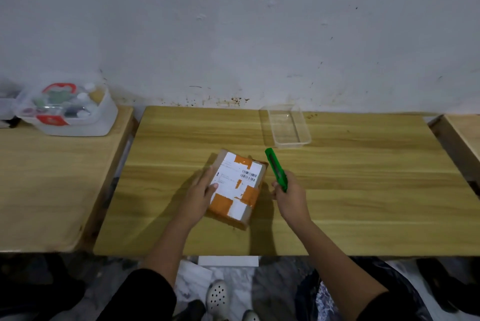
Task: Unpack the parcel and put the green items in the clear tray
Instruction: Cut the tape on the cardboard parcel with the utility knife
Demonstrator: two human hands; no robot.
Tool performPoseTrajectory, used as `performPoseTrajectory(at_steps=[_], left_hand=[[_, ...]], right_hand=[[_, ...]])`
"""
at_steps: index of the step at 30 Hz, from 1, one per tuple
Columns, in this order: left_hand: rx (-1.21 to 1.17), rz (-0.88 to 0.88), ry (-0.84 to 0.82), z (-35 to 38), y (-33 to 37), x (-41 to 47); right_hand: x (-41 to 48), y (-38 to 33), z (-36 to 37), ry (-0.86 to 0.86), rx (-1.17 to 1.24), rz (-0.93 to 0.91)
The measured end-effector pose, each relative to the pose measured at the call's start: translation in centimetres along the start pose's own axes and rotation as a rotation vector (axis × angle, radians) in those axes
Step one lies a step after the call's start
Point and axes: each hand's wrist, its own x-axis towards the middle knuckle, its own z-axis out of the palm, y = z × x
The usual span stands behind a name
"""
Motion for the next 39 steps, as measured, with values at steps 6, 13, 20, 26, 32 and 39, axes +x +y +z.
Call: performPoseTrajectory(at_steps=[6,13,20,26,32,39], left_hand=[[-0.077,-0.352,0.439,1.5,1.9,0.7],[-0.075,-0.218,0.279,-0.8,1.2,2.5],[-0.097,-0.239,0.379,-2.4,1.1,5.6],[-0.122,-0.230,0.344,-1.9,0.6,4.7],[-0.160,-0.217,0.330,-1.4,0.2,4.2],[-0.202,-0.224,0.328,-0.9,-0.6,4.4]], right_hand=[[1.6,-2.5,0.1,-0.176,0.134,-0.010],[3.9,-3.7,0.9,-0.133,-0.072,-0.077],[4.8,-4.0,2.3,-0.059,-0.135,-0.116],[4.4,-4.1,2.6,0.003,-0.153,-0.113],[3.6,-4.1,2.6,0.026,-0.175,-0.129],[2.8,-3.4,2.5,0.020,-0.237,-0.125]])
